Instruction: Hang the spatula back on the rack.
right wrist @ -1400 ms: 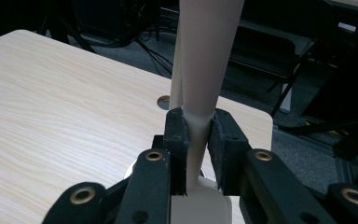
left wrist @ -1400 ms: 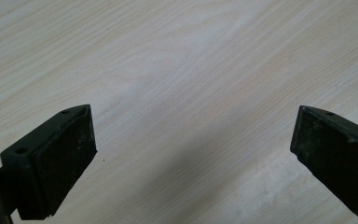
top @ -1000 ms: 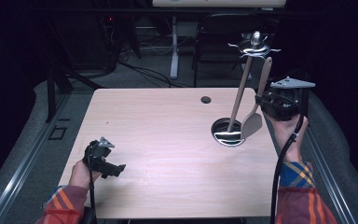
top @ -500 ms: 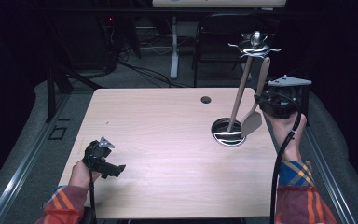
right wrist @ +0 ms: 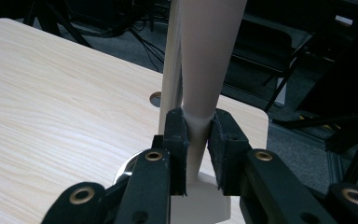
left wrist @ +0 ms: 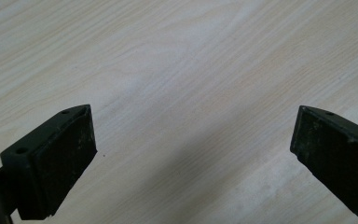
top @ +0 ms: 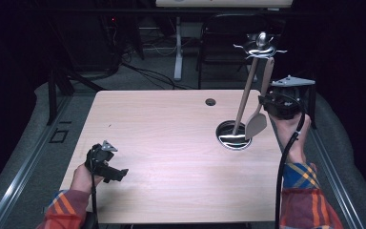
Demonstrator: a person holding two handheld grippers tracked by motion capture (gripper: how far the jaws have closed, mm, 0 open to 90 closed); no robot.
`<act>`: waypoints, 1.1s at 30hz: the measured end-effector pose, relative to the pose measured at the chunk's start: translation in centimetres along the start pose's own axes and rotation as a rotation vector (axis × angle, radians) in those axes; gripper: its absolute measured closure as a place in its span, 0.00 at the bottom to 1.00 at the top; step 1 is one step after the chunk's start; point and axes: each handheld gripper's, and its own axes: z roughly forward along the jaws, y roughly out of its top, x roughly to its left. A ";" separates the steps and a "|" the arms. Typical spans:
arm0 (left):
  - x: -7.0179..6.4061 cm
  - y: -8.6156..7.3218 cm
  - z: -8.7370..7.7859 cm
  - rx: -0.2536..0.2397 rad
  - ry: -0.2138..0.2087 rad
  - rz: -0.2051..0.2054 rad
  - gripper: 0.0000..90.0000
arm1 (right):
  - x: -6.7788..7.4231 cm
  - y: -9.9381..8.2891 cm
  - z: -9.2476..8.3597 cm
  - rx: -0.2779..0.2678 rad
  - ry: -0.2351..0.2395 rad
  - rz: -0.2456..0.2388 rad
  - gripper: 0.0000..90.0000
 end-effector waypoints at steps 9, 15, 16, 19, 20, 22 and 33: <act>0.0 0.0 0.0 0.004 0.002 0.006 0.00 | 0.1 -0.1 0.1 -0.004 0.006 0.010 0.85; -0.1 0.0 -0.1 0.000 0.006 0.010 0.00 | 0.5 -0.1 0.0 -0.008 0.003 -0.004 0.80; -0.1 0.0 -0.1 0.001 0.008 0.011 0.00 | 0.6 -0.1 -0.1 -0.010 0.005 -0.006 0.79; -0.1 0.0 -0.1 0.000 0.007 0.010 0.00 | 0.7 -0.1 -0.2 0.001 0.010 -0.018 0.73; -0.1 0.0 -0.1 0.001 0.007 0.011 0.00 | 0.7 -0.2 -0.2 0.013 0.021 -0.014 0.67; -0.1 0.0 -0.1 0.001 0.006 0.012 0.00 | 0.7 -0.2 -0.2 0.020 0.022 -0.015 0.64; -0.1 0.1 -0.1 0.004 0.006 0.018 0.00 | 2.0 -0.9 0.1 0.121 0.119 -0.028 0.35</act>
